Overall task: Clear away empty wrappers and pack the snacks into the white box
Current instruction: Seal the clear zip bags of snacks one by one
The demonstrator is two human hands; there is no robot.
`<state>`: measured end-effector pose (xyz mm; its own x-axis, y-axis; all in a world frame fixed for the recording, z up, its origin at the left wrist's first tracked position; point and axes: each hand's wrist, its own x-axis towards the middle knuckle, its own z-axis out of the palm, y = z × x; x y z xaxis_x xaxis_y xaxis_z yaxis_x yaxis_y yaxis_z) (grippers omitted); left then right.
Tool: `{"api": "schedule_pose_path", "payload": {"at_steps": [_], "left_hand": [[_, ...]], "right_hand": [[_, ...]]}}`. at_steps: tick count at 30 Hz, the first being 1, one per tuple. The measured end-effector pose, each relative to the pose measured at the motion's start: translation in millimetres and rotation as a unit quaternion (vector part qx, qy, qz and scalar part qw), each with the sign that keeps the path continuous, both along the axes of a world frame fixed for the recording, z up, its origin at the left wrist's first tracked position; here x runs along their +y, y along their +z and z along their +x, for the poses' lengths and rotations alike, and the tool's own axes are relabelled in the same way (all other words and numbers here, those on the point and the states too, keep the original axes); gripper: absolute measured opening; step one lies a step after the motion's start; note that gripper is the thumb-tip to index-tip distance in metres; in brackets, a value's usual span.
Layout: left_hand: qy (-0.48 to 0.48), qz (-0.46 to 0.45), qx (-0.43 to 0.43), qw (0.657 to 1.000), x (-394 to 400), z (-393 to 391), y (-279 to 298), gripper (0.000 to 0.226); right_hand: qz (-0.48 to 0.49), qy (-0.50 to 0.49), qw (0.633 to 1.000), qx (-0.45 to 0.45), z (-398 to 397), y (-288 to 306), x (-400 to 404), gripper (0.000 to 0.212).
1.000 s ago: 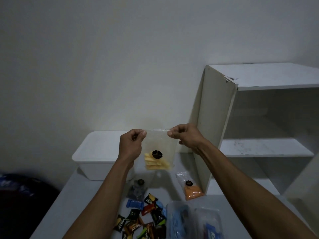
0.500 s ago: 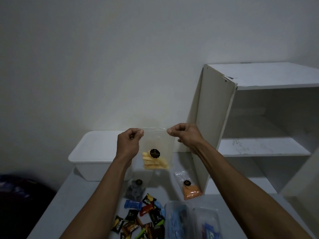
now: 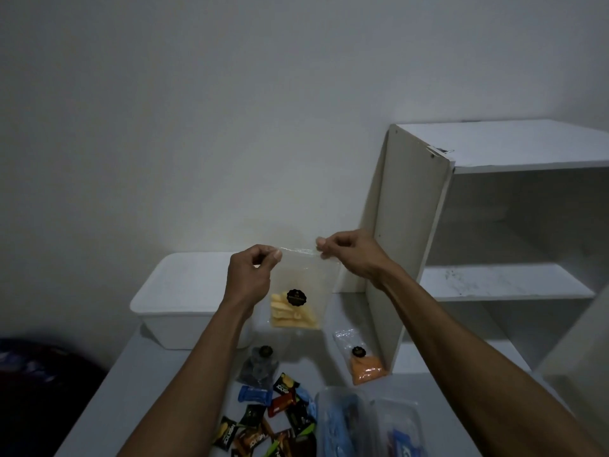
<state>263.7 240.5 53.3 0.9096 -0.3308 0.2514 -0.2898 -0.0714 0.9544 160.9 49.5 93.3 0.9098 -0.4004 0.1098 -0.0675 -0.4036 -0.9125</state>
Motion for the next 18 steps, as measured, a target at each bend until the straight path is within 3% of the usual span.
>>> {"api": "schedule_pose_path", "payload": {"at_steps": [4,7,11,18], "left_hand": [[-0.028,0.027,-0.020,0.999,-3.9,-4.9,2.9,0.006],[0.008,0.016,-0.013,1.000,-6.1,-8.7,2.8,0.003],[0.107,0.022,0.046,0.993,-15.5,-18.7,3.3,0.040],[0.120,0.013,0.069,0.990,-24.6,-18.8,0.1,0.021]], "right_hand": [[-0.138,0.035,0.989,0.042,12.4,9.7,5.9,0.023],[-0.189,0.042,0.979,0.062,16.6,10.0,11.2,0.025],[-0.137,-0.006,0.990,0.026,17.2,-1.2,24.2,0.027],[-0.003,-0.032,0.999,0.015,22.8,-13.0,42.7,0.022]]}}
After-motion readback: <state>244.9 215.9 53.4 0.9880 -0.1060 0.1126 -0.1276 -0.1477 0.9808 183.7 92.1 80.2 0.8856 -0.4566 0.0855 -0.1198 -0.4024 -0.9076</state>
